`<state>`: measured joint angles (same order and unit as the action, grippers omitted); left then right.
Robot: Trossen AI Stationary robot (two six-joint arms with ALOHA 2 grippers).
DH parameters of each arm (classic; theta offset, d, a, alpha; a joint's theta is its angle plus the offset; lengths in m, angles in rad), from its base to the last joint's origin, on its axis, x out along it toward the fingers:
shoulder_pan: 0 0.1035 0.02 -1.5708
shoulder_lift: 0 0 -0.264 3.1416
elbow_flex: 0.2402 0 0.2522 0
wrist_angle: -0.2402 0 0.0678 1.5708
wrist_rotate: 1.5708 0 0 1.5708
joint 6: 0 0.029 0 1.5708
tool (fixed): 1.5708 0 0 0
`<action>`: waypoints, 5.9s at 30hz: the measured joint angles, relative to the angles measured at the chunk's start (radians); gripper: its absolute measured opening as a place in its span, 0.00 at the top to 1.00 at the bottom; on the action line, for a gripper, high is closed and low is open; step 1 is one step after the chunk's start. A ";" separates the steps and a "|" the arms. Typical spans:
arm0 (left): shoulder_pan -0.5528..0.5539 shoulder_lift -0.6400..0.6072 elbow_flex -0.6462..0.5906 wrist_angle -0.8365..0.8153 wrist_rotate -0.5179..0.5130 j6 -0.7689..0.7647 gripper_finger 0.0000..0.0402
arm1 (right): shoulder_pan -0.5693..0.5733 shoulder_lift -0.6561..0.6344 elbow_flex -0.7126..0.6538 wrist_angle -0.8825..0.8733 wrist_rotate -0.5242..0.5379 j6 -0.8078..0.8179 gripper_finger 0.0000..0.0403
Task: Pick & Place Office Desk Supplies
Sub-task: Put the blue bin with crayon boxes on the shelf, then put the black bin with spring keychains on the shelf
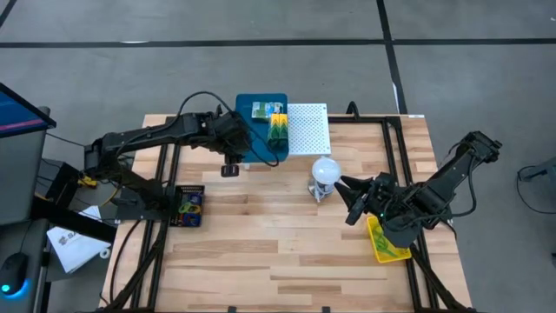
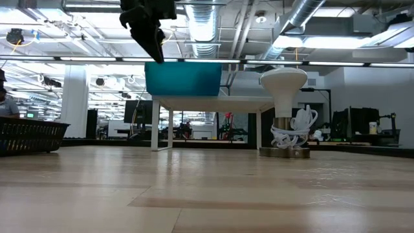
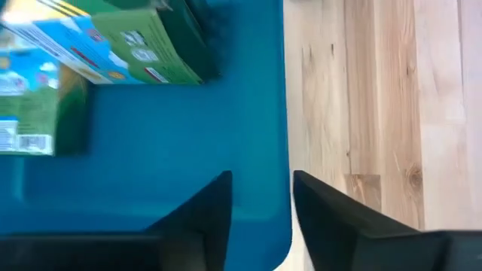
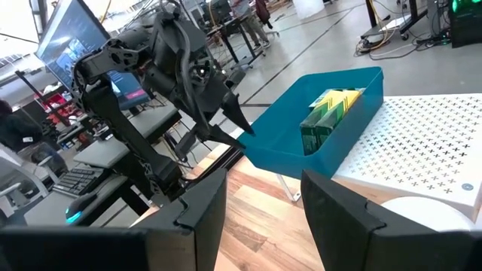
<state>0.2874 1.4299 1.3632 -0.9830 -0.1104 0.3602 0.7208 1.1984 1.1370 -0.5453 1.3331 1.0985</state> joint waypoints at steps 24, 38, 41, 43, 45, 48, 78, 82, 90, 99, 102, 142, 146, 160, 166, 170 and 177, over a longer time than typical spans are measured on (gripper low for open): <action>-0.121 -0.344 0.000 -0.140 -0.069 -0.792 0.59 | 0.000 0.000 0.000 0.004 -0.001 0.000 0.58; -0.595 -0.208 -0.005 -0.584 -0.141 -1.756 0.62 | 0.015 0.000 0.000 0.003 -0.035 -0.018 0.58; -0.667 -0.154 -0.027 -0.537 -0.079 -1.734 0.61 | 0.033 0.000 0.000 0.001 -0.036 -0.020 0.58; -0.714 -0.122 -0.059 -0.502 -0.015 -1.688 0.59 | 0.047 0.000 0.000 0.002 -0.036 -0.026 0.58; -0.763 -0.096 -0.099 -0.467 0.031 -1.628 0.57 | 0.060 0.000 0.000 0.002 -0.036 -0.026 0.58; -0.853 -0.088 -0.166 -0.383 0.056 -1.583 0.54 | 0.075 0.000 0.000 0.000 -0.036 -0.026 0.58; -0.790 -0.229 -0.546 -0.071 -0.076 -2.215 0.57 | 0.076 0.000 0.000 0.003 -0.103 -0.033 0.58; -0.735 -0.183 -0.546 -0.076 -0.065 -2.196 0.57 | 0.086 0.000 0.000 0.000 -0.103 -0.034 0.58; -0.692 -0.139 -0.548 -0.106 -0.066 -2.196 0.57 | 0.105 0.000 0.000 0.000 -0.103 -0.034 0.58; -0.678 -0.148 -0.649 0.009 -0.048 -2.200 0.57 | 0.123 -0.008 0.000 0.000 -0.102 -0.036 0.58; -0.678 -0.148 -0.678 0.034 -0.046 -2.203 0.58 | 0.129 -0.008 0.000 0.000 -0.098 -0.036 0.58; -0.788 0.053 -0.231 0.036 0.031 -1.107 1.00 | 0.056 -0.032 0.043 0.034 -0.441 -0.447 0.58; -0.786 0.136 -0.079 0.006 0.031 -0.891 1.00 | 0.021 -0.051 0.103 0.024 -0.636 -0.664 0.58; -0.756 0.318 0.424 -0.264 -0.031 -0.514 1.00 | 0.002 -0.052 0.341 -0.233 -0.842 -1.361 0.61; -0.756 0.369 0.571 -0.329 -0.058 -0.467 1.00 | -0.034 -0.015 0.392 -0.232 -0.846 -1.480 0.63; -0.758 0.388 0.617 -0.348 -0.059 -0.457 1.00 | -0.066 0.055 0.456 -0.238 -0.877 -1.472 0.65; -0.772 0.389 0.618 -0.381 -0.065 -0.448 1.00 | -0.175 0.246 0.718 -0.531 -1.142 -1.315 0.66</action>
<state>-0.4848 1.8187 1.9808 -1.3641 -0.1757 -0.0882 0.5463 1.4445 1.8547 -1.0768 0.1909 -0.2163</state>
